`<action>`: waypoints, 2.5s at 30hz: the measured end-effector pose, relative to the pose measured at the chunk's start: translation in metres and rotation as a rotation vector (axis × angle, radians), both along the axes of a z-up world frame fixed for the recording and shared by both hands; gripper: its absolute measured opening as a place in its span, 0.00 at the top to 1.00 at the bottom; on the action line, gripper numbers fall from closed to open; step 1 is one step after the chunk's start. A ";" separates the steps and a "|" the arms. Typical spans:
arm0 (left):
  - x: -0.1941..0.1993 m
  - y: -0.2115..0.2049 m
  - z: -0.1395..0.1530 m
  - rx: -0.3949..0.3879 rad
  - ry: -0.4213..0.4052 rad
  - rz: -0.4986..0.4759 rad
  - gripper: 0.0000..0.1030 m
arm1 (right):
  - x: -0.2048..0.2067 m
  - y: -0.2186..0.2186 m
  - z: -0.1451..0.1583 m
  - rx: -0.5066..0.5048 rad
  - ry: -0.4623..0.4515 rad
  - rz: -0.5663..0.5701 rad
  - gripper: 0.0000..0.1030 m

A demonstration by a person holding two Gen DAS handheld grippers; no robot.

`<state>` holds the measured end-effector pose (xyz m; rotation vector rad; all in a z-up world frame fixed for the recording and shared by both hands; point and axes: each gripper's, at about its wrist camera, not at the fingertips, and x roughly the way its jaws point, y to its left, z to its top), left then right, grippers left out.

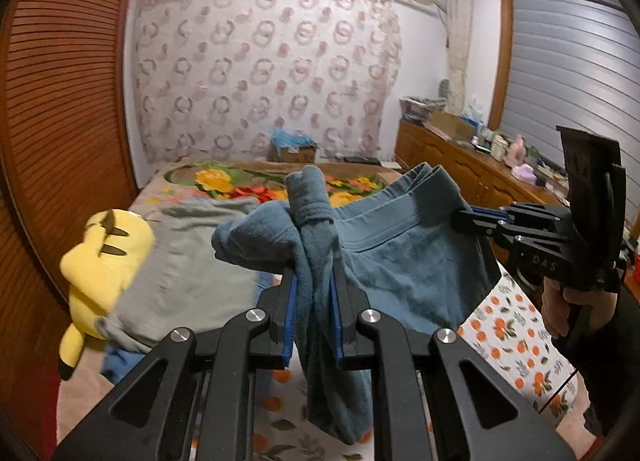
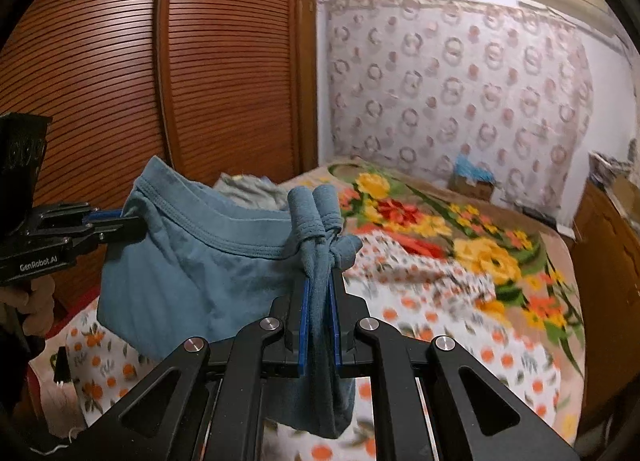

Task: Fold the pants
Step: 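Lift the held shorts with both grippers and carry them onto the jeans stack, then lower the shorts onto the stack and open both grippers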

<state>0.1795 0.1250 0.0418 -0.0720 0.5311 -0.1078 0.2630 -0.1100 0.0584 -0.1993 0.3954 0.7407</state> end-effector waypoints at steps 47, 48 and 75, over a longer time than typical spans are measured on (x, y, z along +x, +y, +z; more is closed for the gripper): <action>0.027 0.107 -0.061 -0.083 0.060 0.323 0.62 | 0.221 0.162 -0.017 -0.137 0.111 0.251 0.75; 0.025 0.106 -0.058 -0.075 0.053 0.323 0.60 | 0.223 0.161 -0.014 -0.129 0.111 0.244 0.72; 0.030 0.092 -0.076 0.028 0.153 0.279 0.51 | 0.176 0.102 -0.022 -0.051 0.149 0.212 0.71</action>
